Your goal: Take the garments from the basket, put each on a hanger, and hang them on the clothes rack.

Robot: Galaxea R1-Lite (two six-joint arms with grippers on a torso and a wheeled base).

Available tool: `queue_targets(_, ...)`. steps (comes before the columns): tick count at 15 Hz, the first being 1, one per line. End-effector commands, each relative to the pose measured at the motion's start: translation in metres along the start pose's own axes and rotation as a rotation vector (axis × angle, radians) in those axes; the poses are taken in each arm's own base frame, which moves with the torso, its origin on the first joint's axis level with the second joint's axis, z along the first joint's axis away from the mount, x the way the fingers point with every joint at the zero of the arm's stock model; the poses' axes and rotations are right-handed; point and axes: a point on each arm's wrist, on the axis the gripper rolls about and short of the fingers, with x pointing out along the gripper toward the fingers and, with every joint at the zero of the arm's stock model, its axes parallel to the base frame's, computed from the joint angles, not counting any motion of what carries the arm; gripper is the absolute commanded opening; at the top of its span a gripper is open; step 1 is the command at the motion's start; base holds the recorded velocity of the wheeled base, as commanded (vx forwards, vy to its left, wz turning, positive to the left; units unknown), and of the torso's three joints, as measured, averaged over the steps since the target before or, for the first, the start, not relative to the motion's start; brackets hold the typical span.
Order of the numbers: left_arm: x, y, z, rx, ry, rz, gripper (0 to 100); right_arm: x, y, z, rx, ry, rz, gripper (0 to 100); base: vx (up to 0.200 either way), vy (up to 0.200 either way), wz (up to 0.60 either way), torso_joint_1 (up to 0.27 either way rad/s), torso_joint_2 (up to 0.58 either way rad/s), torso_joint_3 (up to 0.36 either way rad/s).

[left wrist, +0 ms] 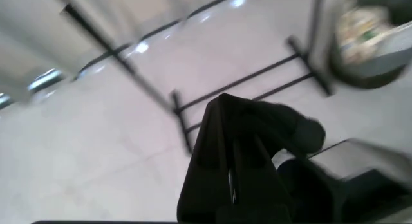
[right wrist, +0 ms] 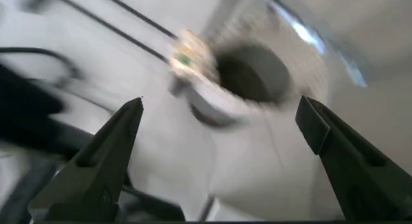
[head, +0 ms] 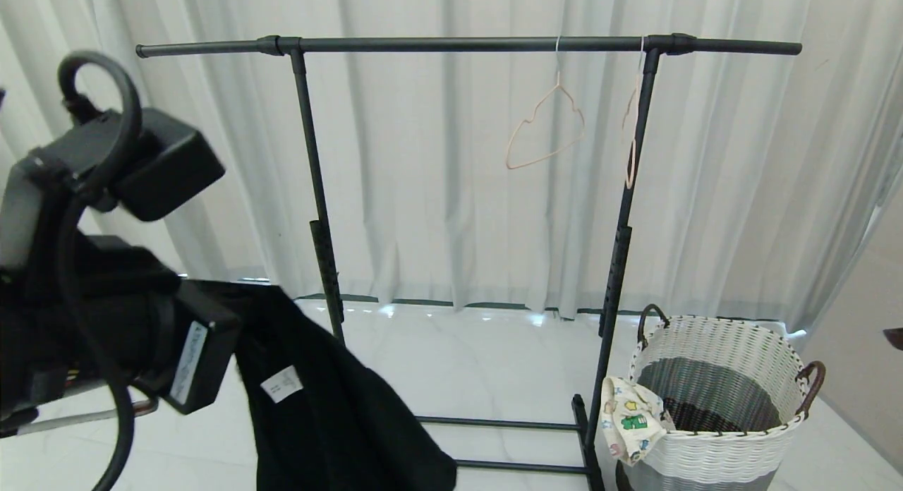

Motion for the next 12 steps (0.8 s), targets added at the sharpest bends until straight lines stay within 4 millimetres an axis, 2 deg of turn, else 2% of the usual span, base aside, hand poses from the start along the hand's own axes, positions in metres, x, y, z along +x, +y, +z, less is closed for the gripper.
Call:
queue_targets(1, -0.026, 0.019, -0.054, 0.042, 0.023, 0.116, 0, 0.0, -0.02, -0.012, 0.131, 0.096, -0.187, 100, 0.0, 0.0, 0.0, 0.0, 0.0, 0.0)
queue_targets(3, -0.033, 0.022, -0.075, 0.066, 0.007, 0.161, 0, 0.003, -0.023, -0.016, 0.151, 0.125, -0.222, 100, 0.0, 0.0, 0.0, 0.0, 0.0, 0.0)
queue_targets(8, -0.034, 0.028, -0.074, 0.026, 0.002, 0.218, 0, 0.012, -0.018, -0.039, 0.124, 0.144, -0.29, 100, 0.0, 0.2, 0.0, 0.0, 0.0, 0.001)
queue_targets(12, -0.031, 0.028, -0.073, 0.022, 0.013, 0.22, 0, 0.024, -0.016, -0.043, 0.147, 0.068, -0.3, 100, 0.0, 0.2, 0.0, -0.001, 0.0, 0.006)
